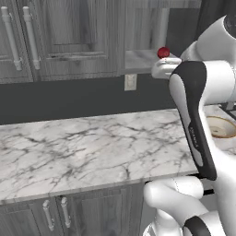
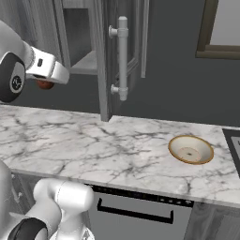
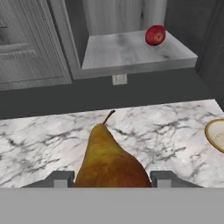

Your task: Pick the pears from the cabinet and place them in one bowl. Pick the potato from the sink and place it in the other bowl.

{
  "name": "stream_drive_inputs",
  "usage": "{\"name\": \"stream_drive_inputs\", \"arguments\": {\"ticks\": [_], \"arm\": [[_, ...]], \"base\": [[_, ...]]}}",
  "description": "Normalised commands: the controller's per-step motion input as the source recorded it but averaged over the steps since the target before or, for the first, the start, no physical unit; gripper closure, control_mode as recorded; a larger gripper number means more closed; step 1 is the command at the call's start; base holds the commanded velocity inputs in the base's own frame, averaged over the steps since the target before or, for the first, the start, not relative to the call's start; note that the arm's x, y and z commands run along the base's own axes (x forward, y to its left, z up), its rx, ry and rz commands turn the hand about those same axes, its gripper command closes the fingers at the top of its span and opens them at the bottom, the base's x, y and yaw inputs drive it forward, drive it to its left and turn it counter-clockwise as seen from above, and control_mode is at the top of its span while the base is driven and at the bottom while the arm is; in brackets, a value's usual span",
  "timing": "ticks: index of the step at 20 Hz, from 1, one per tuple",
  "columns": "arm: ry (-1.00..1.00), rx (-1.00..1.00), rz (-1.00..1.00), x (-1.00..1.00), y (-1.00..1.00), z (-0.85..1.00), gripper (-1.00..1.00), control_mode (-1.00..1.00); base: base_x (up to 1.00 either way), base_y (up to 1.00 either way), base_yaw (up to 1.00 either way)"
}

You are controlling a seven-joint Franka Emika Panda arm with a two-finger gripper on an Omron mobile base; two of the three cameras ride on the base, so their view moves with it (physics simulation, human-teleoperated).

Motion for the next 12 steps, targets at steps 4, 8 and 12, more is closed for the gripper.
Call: {"name": "stream_drive_inputs", "arguments": {"ticks": [4, 8, 12], "arm": [[0.07, 0.00, -0.04, -0.42, 0.00, -0.08, 1.00, -1.00], [0.19, 0.00, 0.00, -0.34, 0.00, -0.19, 1.00, -1.00], [0.28, 0.02, 0.00, -0.37, 0.00, -0.10, 1.00, -1.00]], "base": [[0.00, 0.00, 0.00], [0.00, 0.00, 0.00], [0.00, 0.00, 0.00]]}}
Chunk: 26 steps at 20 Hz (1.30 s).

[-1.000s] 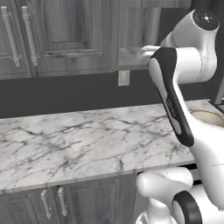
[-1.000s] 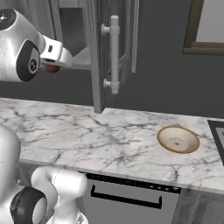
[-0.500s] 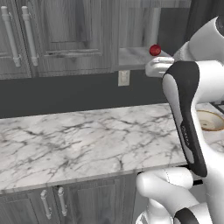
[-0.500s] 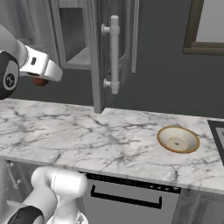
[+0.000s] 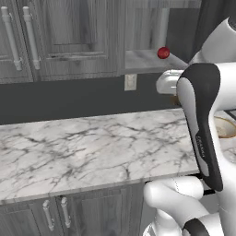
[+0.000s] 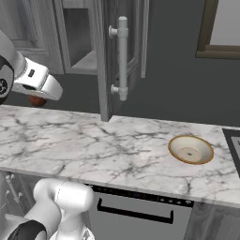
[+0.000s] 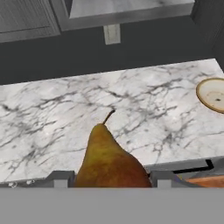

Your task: Pick the pears from the cabinet and place them in one bowl. Pick the potato from the sink and place it in the other bowl.

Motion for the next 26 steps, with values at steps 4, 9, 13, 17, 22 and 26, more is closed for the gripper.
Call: {"name": "stream_drive_inputs", "arguments": {"ticks": [4, 9, 13, 17, 22, 26], "arm": [[0.30, 0.01, 0.00, -0.25, 0.00, -0.20, 1.00, -1.00], [0.24, 0.01, 0.00, -0.28, 0.00, -0.30, 1.00, -1.00], [0.03, 0.00, 0.00, -0.29, 0.00, -0.46, 1.00, -1.00], [0.00, 0.00, 0.00, -0.08, 0.00, -0.19, 1.00, -1.00], [0.00, 0.00, 0.00, 0.00, 0.00, 0.00, 1.00, -1.00], [0.00, 0.00, 0.00, 0.00, 0.00, 0.00, 1.00, -1.00]], "base": [[0.00, 0.00, 0.00], [0.00, 0.00, 0.00], [0.00, 0.00, 0.00], [0.00, 0.00, 0.00], [0.00, 0.00, 0.00], [0.00, 0.00, 0.00]]}}
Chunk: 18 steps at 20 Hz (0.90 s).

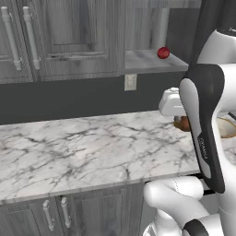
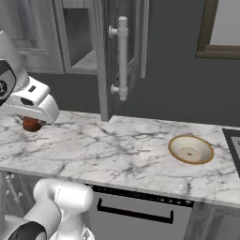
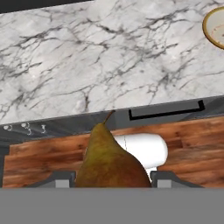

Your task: Pick the pears from the cabinet and place them in one bowl. Pick the potato from the sink and place it in the other bowl.

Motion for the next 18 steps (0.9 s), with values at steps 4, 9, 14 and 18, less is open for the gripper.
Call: {"name": "stream_drive_inputs", "arguments": {"ticks": [4, 9, 14, 18], "arm": [[0.00, 0.00, 0.00, 0.00, 0.00, 0.00, 1.00, 1.00], [0.00, 0.00, 0.00, 0.00, 0.00, 0.00, 1.00, 1.00], [0.00, 0.00, 0.00, 0.00, 0.00, 0.00, 1.00, 1.00], [0.00, 0.00, 0.00, 0.00, 0.00, 0.00, 1.00, 1.00]], "base": [[0.00, 0.00, 0.00], [-0.87, 0.03, 0.00], [-0.92, 0.03, 0.00], [-0.37, -0.31, 0.00]]}}
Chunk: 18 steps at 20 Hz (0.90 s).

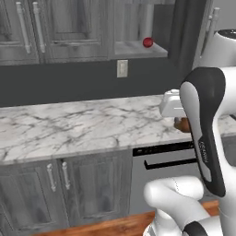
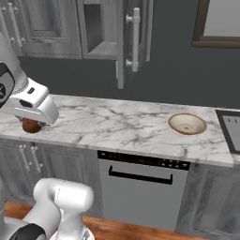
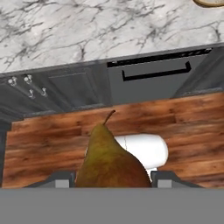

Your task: Pick the pears from the cabinet and place them in one bowl. Pick the potato from the sink and place it in the other bowl.

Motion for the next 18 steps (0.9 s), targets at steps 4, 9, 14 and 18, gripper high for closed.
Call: {"name": "stream_drive_inputs", "arguments": {"ticks": [4, 9, 14, 18], "arm": [[0.00, 0.00, 0.00, 0.00, 0.00, 0.00, 1.00, 1.00], [0.00, 0.00, 0.00, 0.00, 0.00, 0.00, 1.00, 1.00], [0.00, 0.00, 0.00, 0.00, 0.00, 0.00, 1.00, 1.00], [0.00, 0.00, 0.00, 0.00, 0.00, 0.00, 1.00, 1.00]], "base": [[0.00, -0.87, 0.00], [0.00, -0.86, 0.01], [0.01, -0.95, 0.03], [0.16, -0.76, 0.04]]}}
